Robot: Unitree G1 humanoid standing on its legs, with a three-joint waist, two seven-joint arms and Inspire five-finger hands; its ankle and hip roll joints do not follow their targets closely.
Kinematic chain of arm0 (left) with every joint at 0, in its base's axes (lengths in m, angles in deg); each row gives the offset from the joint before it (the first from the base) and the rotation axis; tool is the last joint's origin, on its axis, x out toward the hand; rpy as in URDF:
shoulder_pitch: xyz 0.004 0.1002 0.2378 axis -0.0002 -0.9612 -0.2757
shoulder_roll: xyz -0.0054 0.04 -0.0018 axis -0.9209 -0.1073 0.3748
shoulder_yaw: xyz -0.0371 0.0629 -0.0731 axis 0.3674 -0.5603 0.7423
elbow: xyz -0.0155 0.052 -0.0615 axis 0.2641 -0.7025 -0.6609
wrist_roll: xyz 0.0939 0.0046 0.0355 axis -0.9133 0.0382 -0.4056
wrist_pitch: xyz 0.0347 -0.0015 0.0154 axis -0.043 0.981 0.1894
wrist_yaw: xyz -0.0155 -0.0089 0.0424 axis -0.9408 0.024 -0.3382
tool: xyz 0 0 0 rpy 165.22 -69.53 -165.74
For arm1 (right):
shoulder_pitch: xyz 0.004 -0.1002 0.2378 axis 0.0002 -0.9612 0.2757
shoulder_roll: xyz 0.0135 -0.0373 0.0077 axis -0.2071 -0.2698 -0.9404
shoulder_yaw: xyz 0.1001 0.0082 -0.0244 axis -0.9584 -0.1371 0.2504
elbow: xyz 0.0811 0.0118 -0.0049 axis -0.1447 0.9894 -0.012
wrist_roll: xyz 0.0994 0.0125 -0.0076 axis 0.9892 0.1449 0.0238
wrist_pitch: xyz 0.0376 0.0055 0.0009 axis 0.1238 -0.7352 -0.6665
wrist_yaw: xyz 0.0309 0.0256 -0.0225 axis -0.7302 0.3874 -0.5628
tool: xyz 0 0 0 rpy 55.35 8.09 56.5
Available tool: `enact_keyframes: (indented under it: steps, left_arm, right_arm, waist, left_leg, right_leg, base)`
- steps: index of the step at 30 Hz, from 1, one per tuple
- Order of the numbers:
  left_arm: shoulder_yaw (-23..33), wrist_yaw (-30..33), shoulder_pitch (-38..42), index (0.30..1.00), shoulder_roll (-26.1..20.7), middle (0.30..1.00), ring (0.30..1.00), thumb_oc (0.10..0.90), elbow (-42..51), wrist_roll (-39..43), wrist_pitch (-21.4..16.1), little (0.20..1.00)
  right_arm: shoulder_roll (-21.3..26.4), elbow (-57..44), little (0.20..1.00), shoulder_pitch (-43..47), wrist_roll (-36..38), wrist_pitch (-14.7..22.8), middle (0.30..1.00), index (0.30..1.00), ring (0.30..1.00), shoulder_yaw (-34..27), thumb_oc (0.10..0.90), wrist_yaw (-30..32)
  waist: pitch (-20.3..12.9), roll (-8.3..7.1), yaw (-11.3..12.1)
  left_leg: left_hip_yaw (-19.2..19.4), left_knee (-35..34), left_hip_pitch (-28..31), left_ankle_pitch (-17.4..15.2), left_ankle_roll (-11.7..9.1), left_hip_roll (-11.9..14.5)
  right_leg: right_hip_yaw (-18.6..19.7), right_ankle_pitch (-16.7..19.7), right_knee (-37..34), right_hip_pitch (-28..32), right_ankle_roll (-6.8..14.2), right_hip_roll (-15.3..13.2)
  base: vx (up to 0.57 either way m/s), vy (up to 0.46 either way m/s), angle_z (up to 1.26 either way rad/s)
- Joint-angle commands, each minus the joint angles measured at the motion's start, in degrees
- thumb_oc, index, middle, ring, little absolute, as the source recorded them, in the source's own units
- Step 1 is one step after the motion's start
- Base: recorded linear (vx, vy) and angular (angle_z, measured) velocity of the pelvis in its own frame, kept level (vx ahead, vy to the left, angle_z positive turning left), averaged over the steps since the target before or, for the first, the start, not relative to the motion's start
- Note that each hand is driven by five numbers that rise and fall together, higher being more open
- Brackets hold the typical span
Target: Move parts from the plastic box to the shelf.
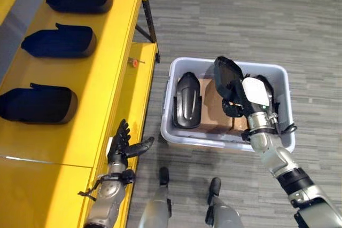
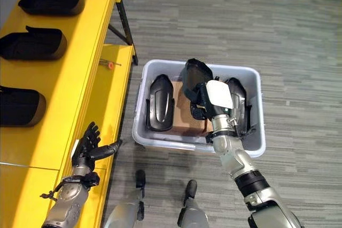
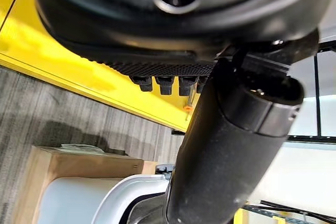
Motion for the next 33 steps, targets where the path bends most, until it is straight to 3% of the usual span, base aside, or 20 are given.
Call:
enact_keyframes:
  steps: [1,12,14,16,17,19,20,21,22,23,24,26,27,28,29,31,33]
  left_arm:
    - [2.4,-1.48,-0.74,1.0,-1.16,1.0,1.0,0.9,3.05,-0.83,-3.36,1.0]
    - [4.0,-3.06,-4.45,1.0,-0.11,1.0,1.0,0.9,3.74,-0.52,-2.56,1.0]
    - [5.03,-2.96,-6.02,1.0,0.71,1.0,1.0,0.9,5.09,0.13,-2.6,1.0]
    - [5.24,-2.88,-6.28,1.0,0.86,1.0,1.0,0.9,5.4,0.27,-2.65,1.0]
    - [5.17,-2.91,-6.37,1.0,0.92,1.0,1.0,0.9,5.67,0.67,-2.73,1.0]
    - [4.8,-3.02,-5.97,1.0,0.86,1.0,1.0,0.9,5.61,0.84,-2.65,1.0]
    - [4.51,-3.13,-4.97,1.0,0.71,1.0,1.0,0.9,5.73,1.16,-2.75,1.0]
    - [4.49,-3.13,-4.95,1.0,0.71,1.0,1.0,0.9,5.71,1.17,-2.75,1.0]
    - [4.65,-3.25,-4.51,1.0,0.72,1.0,1.0,0.9,7.08,1.23,-3.01,1.0]
    - [4.34,-3.19,-3.98,1.0,0.76,1.0,1.0,0.9,7.2,1.28,-3.05,1.0]
    - [3.53,-3.49,-2.97,1.0,0.53,1.0,1.0,0.9,7.36,1.4,-2.96,1.0]
    - [2.95,-3.58,-2.01,1.0,0.24,1.0,1.0,0.9,7.64,1.31,-3.03,1.0]
    - [2.58,-3.81,-1.67,1.0,0.31,1.0,1.0,0.9,7.41,1.32,-2.99,1.0]
    - [2.1,-4.16,-1.67,1.0,0.5,1.0,1.0,0.9,7.36,0.88,-2.93,1.0]
    - [2.28,-4.35,-1.4,1.0,0.67,1.0,1.0,0.9,7.32,0.54,-2.73,1.0]
    - [1.99,-4.67,-1.36,1.0,0.7,1.0,1.0,0.9,7.2,0.41,-2.69,1.0]
    - [1.93,-5.3,-1.58,1.0,0.45,1.0,1.0,0.9,7.43,-0.25,-3.0,1.0]
  right_arm:
    - [2.55,-7.75,0.3,1.79,-0.86,5.53,0.3,0.3,0.3,-3.3,0.4,1.74]
    - [4.75,-18.92,0.3,-3.46,-1.65,9.19,0.3,0.3,0.3,-6.72,0.4,-0.81]
    - [5.29,-21.44,0.3,-3.15,-1.11,10.27,0.3,0.3,0.3,-6.63,0.4,-1.22]
    - [5.49,-21.87,0.3,-2.87,-1.06,10.46,0.3,0.3,0.3,-6.59,0.4,-1.11]
    - [6.3,-23.03,0.3,-2.26,-0.95,10.86,0.3,0.3,0.3,-6.98,0.4,-0.49]
    - [6.85,-23.56,0.3,-2.39,-1.21,10.86,0.3,0.3,0.3,-7.42,0.4,-0.21]
    - [8.35,-24.78,0.3,-2.95,-1.94,10.62,0.3,0.3,0.3,-8.66,0.4,0.39]
    - [8.36,-24.8,0.3,-2.97,-1.93,10.61,0.3,0.3,0.3,-8.69,0.4,0.37]
    - [9.27,-25.45,0.3,-4.15,-3.19,10.04,0.3,0.3,0.3,-9.62,0.4,1.15]
    - [9.52,-25.98,0.3,-4.5,-3.43,9.98,0.3,0.3,0.3,-10.32,0.4,1.71]
    - [10.45,-27.35,0.3,-6.38,-3.96,9.76,0.3,0.3,0.3,-11.9,0.4,2.29]
    - [11.47,-29.34,0.3,-8.5,-4.56,9.87,0.3,0.3,0.3,-14.24,0.4,2.9]
    - [11.71,-29.56,0.3,-9.79,-4.79,9.78,0.3,0.3,0.3,-15.08,0.4,2.75]
    - [12.01,-30.63,0.3,-10.51,-5.09,10.01,0.3,0.3,0.3,-16.01,0.4,2.61]
    - [13.19,-31.58,0.3,-11.44,-5.69,9.96,0.3,0.3,0.3,-17.73,0.4,2.47]
    - [13.55,-32.15,0.3,-12.07,-5.92,9.96,0.3,0.3,0.3,-18.67,0.4,2.21]
    - [14.51,-32.95,0.3,-12.25,-6.04,10.28,0.3,0.3,0.3,-19.39,0.4,1.78]
  waist:
    - [-8.49,-1.96,0.47]
    - [-11.81,-2.22,0.16]
    - [-11.44,-2.17,0.52]
    - [-11.21,-2.23,0.76]
    - [-9.19,-2.15,1.46]
    - [-8.52,-2.15,1.0]
    - [-6.98,-2.35,-0.21]
    - [-7.09,-2.29,-0.26]
    - [-7.84,-2.35,-1.69]
    - [-8.37,-2.45,-2.79]
    - [-9.54,-1.6,-4.56]
    - [-10.55,-0.43,-6.19]
    - [-11.07,0.53,-6.55]
    - [-11.33,1.17,-7.28]
    - [-11.79,1.39,-8.05]
    - [-12.29,1.54,-8.26]
    - [-12.42,1.7,-7.33]
  left_leg:
    - [2.23,1.24,4.42,-5.83,-0.41,1.45]
    - [1.3,0.87,6.25,-3.9,-1.96,4.68]
    - [0.27,2.25,5.39,-3.03,-3.11,6.65]
    - [-0.14,3.1,4.74,-2.86,-3.29,6.93]
    - [-0.64,7.52,1.26,-1.85,-4.03,7.02]
    - [0.65,10.35,-1.43,-1.64,-3.85,6.69]
    - [7.17,17.09,-4.58,-3.36,-2.66,6.14]
    - [7.06,17.43,-4.89,-3.54,-2.64,6.2]
    - [12.09,26.38,-2.5,-9.8,-2.34,7.6]
    - [16.31,28.71,-0.43,-10.1,-2.29,9.59]
    - [21.4,30.74,4.07,-10.52,-3.5,13.89]
    - [23.83,30.76,8.26,-8.95,-5.31,16.07]
    - [22.64,26.63,9.49,-10.08,-5.37,14.14]
    - [22.81,21.99,10.23,-13.51,-4.33,11.67]
    - [23.16,18.33,10.71,-14.67,-3.38,10.39]
    - [22.97,16.21,11.16,-14.91,-3.02,9.59]
    - [20.04,13.07,11.67,-16.28,-1.74,6.14]
  right_leg:
    - [-0.63,-3.6,2.66,2.87,2.14,-1.72]
    - [-1.31,-7.33,4.86,5.0,0.2,1.46]
    - [-1.9,-9.02,6.03,4.81,-1.22,3.51]
    - [-2.14,-9.22,6.18,4.77,-1.59,3.85]
    - [-3.46,-9.59,6.77,4.45,-2.3,3.87]
    - [-4.95,-9.74,7.06,4.02,-2.7,3.48]
    - [-7.61,-9.76,8.41,2.63,-3.26,2.45]
    - [-7.67,-9.81,8.51,2.48,-3.26,2.48]
    - [-10.08,-10.45,9.65,1.11,-4.14,1.9]
    - [-12.11,-10.35,10.03,0.82,-4.64,1.63]
    - [-15.85,-11.81,10.7,0.97,-5.62,1.85]
    - [-19.75,-12.79,12.17,0.18,-6.47,1.47]
    - [-20.95,-12.91,12.98,-0.21,-6.17,1.01]
    - [-21.85,-12.5,14.23,-0.66,-5.45,-0.09]
    - [-22.76,-11.31,14.87,-0.95,-4.52,-1.91]
    - [-23.75,-10.8,15.96,-1.07,-4.11,-3.14]
    - [-23.68,-9.25,16.7,-1.14,-2.81,-5.43]
  base:
    - [0.06,-0.019,-0.15]
    - [0.0,-0.076,-0.02]
    - [-0.07,-0.233,0.11]
    - [-0.1,-0.121,0.15]
    - [-0.2,-0.134,0.07]
    - [-0.25,-0.128,0.62]
    - [-0.21,-0.09,1.18]
    - [-0.26,-0.193,1.81]
    - [-0.12,-0.129,1.06]
    - [-0.14,-0.16,1.26]
    - [-0.08,-0.043,0.89]
    - [-0.05,0.037,1.65]
    - [-0.05,0.123,1.55]
    - [-0.03,0.213,1.56]
    - [-0.02,0.21,1.45]
    - [0.0,0.138,1.56]
    - [0.02,0.188,0.76]
